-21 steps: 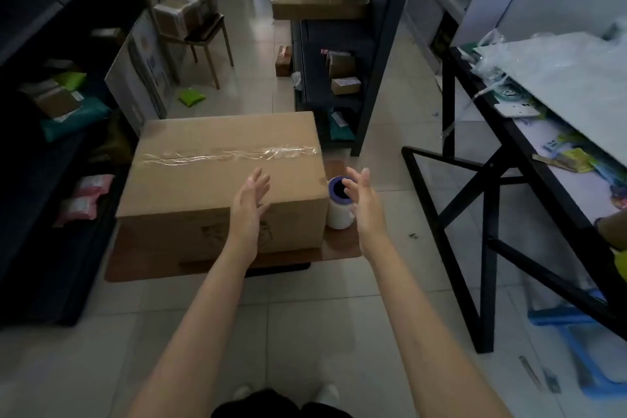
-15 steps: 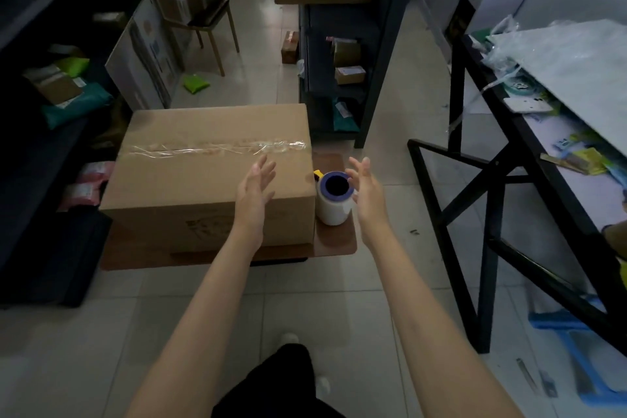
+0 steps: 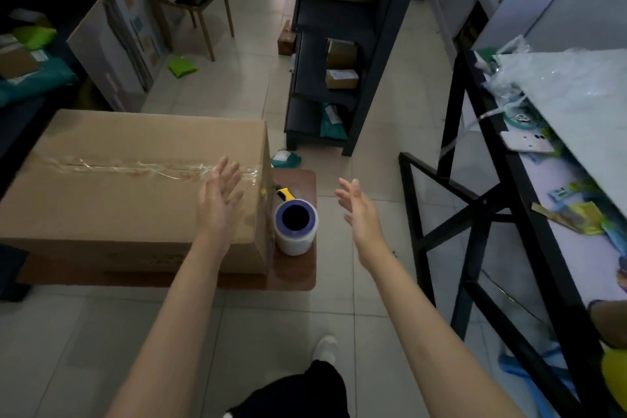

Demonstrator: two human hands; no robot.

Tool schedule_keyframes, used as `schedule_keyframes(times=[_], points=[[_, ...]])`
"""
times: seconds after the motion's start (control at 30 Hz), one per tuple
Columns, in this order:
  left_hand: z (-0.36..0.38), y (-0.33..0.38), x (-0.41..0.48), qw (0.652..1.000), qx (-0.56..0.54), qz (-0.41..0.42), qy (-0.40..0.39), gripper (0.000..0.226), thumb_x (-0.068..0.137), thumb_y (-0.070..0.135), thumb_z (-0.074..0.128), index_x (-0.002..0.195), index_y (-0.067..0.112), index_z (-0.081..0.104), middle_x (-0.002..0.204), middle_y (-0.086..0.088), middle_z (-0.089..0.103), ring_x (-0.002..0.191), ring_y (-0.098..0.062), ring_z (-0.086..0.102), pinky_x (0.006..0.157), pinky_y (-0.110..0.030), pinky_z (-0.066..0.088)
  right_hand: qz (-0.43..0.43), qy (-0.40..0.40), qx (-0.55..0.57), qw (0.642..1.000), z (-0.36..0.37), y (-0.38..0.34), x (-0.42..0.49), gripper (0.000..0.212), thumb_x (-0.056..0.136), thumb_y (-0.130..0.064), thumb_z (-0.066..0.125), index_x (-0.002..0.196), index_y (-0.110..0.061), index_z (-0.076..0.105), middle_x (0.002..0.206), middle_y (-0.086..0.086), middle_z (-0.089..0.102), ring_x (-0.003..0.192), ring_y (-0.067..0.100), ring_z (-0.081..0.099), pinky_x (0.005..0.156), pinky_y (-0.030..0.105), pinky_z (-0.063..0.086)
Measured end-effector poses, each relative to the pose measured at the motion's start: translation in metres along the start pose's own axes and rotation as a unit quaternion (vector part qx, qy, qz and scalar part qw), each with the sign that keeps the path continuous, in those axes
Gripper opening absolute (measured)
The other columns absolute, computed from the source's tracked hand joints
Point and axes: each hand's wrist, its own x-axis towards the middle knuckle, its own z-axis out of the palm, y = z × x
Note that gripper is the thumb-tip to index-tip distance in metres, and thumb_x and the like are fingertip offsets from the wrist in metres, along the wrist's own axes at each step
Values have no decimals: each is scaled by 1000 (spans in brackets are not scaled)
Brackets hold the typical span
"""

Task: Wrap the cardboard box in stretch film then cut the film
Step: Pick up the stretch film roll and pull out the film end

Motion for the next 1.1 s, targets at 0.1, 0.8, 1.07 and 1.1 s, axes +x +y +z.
schedule_keyframes(times=[0.1, 0.8, 1.07, 1.1], points=[[12, -2, 10, 1000, -9, 1, 30, 46, 104, 41, 22, 140, 21, 41, 139, -2, 53, 124, -13, 52, 104, -36, 41, 7, -11, -18, 1000, -17, -1, 24, 51, 104, -43, 23, 142, -18, 47, 143, 9, 52, 136, 22, 44, 113, 37, 31], [107, -102, -12, 987, 61, -57, 140, 35, 104, 18, 34, 137, 12, 45, 135, -8, 54, 127, -19, 50, 108, -39, 40, 43, -155, -54, 985, -49, 37, 155, 51, 104, -45, 24, 140, -20, 51, 141, 7, 54, 133, 20, 46, 115, 40, 32], [111, -138, 17, 974, 187, -31, 127, 40, 100, 17, 48, 139, 17, 45, 132, 6, 52, 118, 5, 50, 89, -9, 44, 74, -191, -29, 978, -36, 78, 196, 48, 104, -44, 27, 136, -22, 54, 130, 2, 59, 129, 19, 50, 111, 39, 36], [109, -145, 22, 971, 205, -38, 118, 42, 99, 20, 49, 141, 20, 43, 134, 7, 51, 122, 1, 49, 92, -13, 44, 77, -198, -28, 977, -33, 86, 199, 47, 104, -44, 27, 135, -21, 54, 130, 3, 59, 128, 19, 50, 109, 36, 37]])
